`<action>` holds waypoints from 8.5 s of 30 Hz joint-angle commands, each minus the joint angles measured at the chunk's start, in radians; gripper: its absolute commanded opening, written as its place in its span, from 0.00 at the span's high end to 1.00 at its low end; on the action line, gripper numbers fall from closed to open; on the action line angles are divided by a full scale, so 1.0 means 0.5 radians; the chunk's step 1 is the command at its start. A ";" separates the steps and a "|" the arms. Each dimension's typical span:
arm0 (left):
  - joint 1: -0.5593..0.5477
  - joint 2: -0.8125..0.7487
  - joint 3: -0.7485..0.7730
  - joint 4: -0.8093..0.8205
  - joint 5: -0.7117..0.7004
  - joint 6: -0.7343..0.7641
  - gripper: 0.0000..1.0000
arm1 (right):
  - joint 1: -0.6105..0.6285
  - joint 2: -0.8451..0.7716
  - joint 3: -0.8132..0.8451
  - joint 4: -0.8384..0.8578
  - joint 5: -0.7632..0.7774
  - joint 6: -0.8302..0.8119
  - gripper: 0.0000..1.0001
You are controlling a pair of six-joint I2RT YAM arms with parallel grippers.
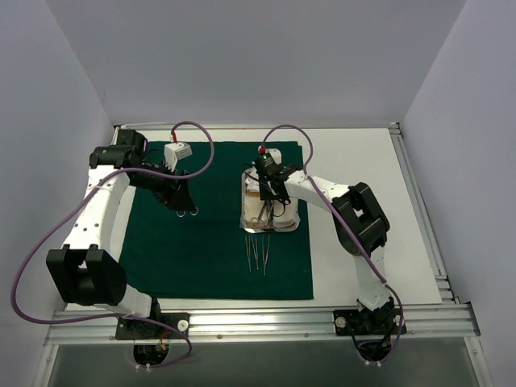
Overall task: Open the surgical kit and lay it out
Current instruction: Pick up the medical item from the container, then place the medical item in the surgical kit.
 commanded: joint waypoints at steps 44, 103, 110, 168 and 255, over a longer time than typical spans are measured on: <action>0.015 -0.030 0.044 -0.029 0.066 0.057 0.21 | -0.020 -0.159 0.006 0.208 -0.145 -0.113 0.93; -0.176 -0.187 0.651 -0.229 1.152 0.438 0.65 | 0.471 -1.177 -0.518 2.595 -1.262 -0.113 1.00; -0.173 -0.196 0.630 -0.247 1.143 0.447 0.98 | 0.471 -1.162 -0.537 2.598 -1.244 -0.116 1.00; -0.430 -0.205 0.179 0.652 -0.244 -0.686 0.98 | 0.815 -0.726 -0.138 1.533 0.821 0.111 1.00; -0.071 -0.193 0.084 0.201 -0.029 -0.216 0.22 | 0.628 -1.143 -0.896 -0.249 0.241 0.909 0.73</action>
